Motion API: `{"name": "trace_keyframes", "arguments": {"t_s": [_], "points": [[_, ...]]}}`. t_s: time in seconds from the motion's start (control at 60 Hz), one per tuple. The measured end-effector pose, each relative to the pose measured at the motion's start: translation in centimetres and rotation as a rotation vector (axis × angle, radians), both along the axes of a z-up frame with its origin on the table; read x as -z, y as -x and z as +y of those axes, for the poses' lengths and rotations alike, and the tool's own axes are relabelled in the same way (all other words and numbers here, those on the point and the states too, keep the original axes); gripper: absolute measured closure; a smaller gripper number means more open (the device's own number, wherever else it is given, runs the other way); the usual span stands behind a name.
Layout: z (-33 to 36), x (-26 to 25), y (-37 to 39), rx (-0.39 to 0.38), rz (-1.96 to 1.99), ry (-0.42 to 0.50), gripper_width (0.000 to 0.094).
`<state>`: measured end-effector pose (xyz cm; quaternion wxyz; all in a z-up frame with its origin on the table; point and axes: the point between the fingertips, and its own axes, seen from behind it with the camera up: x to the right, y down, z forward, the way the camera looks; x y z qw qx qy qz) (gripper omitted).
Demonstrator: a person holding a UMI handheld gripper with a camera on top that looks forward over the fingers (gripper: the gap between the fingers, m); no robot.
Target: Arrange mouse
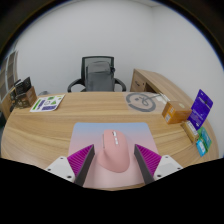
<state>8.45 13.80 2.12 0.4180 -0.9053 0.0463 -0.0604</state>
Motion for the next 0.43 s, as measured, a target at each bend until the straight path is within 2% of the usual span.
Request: {"name": "trace_keyframes", "arguments": {"t_s": [0.267, 0.433], "points": [[-12.4, -5.8, 7.2, 0.032, 0.014, -0.054, 0.0096], [-21.6, -8.9, 13.3, 0.089, 0.1, -0.073, 0.0092]]}}
